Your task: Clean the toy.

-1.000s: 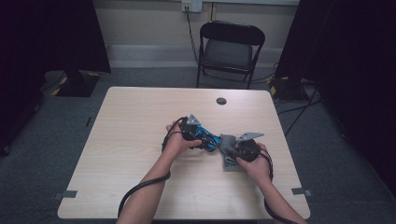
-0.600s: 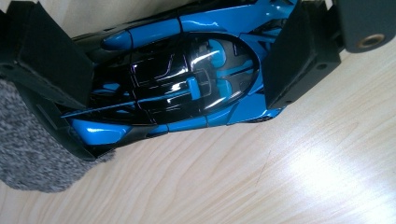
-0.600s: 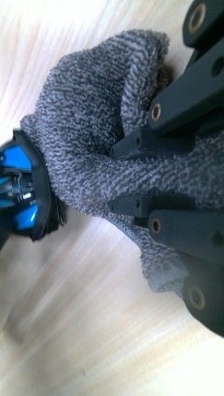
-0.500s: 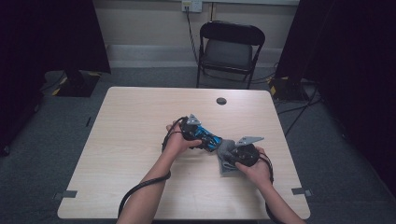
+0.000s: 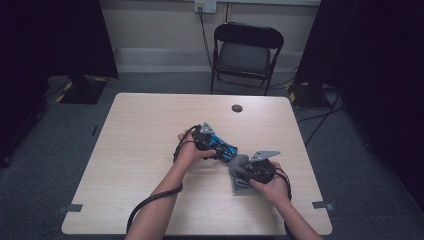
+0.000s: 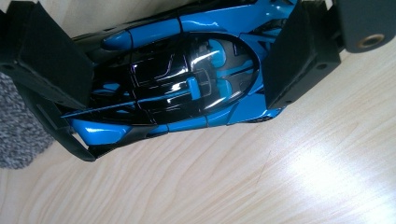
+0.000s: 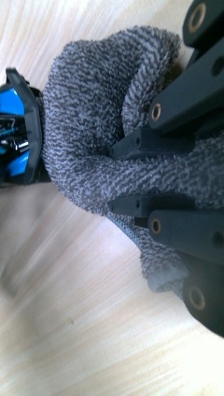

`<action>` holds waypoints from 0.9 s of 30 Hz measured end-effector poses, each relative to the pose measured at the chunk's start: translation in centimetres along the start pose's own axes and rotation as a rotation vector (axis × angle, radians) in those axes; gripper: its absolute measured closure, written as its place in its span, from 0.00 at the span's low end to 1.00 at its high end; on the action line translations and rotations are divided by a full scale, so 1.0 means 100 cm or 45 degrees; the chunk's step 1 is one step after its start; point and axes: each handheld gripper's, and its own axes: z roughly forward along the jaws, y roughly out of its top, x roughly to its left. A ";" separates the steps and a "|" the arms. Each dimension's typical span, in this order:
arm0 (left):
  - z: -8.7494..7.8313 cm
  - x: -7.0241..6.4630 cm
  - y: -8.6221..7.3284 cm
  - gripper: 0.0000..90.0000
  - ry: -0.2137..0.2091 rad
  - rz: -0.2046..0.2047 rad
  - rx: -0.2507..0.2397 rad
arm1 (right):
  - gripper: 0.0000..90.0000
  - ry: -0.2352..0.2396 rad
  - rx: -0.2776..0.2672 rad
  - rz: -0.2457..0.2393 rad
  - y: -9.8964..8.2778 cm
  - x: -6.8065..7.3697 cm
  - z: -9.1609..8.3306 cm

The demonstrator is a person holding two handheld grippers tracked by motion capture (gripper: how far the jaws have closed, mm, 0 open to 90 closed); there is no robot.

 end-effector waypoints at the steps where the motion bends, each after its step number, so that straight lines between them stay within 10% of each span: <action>1: 0.000 0.000 0.000 0.10 0.000 0.000 0.000 | 0.84 0.004 0.001 -0.003 0.000 0.001 0.000; 27: 0.000 0.000 0.000 0.10 0.003 0.000 0.004 | 0.84 0.103 0.008 -0.069 0.005 0.026 0.011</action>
